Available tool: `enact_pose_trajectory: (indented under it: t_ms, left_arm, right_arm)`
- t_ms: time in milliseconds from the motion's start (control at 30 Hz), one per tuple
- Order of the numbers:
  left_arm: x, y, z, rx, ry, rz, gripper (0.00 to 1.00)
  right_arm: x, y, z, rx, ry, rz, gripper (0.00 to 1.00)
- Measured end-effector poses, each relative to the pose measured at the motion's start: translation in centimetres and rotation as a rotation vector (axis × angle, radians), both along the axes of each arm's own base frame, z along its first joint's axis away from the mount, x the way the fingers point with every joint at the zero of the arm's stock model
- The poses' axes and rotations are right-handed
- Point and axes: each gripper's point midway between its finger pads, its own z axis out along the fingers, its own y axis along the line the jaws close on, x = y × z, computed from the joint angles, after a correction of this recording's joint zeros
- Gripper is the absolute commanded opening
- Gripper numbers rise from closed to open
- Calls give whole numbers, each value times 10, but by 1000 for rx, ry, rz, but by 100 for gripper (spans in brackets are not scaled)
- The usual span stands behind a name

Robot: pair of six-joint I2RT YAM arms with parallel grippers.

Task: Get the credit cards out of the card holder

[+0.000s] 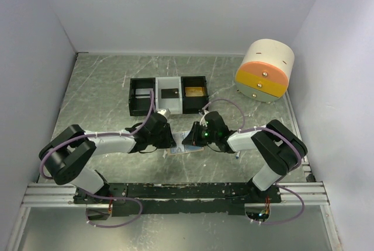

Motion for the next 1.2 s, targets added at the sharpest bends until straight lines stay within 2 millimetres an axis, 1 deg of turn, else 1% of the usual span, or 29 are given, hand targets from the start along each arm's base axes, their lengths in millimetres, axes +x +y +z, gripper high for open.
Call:
enact_pose_trajectory:
  t_ms: [200,333,433,933,1200]
  left_arm:
    - [2,3,0,28,-13,18,21]
    - [2,3,-1,34,-15,20,23]
    - [1,3,0,41,-23,22,26]
    - [2,6,0,66,-30,30,21]
    - [2,6,0,68,-34,24,20]
  right_arm:
    - [1,-1,-1,35,24,-12,15]
    - [1,0,-1,59,49,-15,17]
    - [2,0,0,58,49,-15,17]
    - [0,9,1,112,67,43,15]
    - [-4,15,1,148,84,86,15]
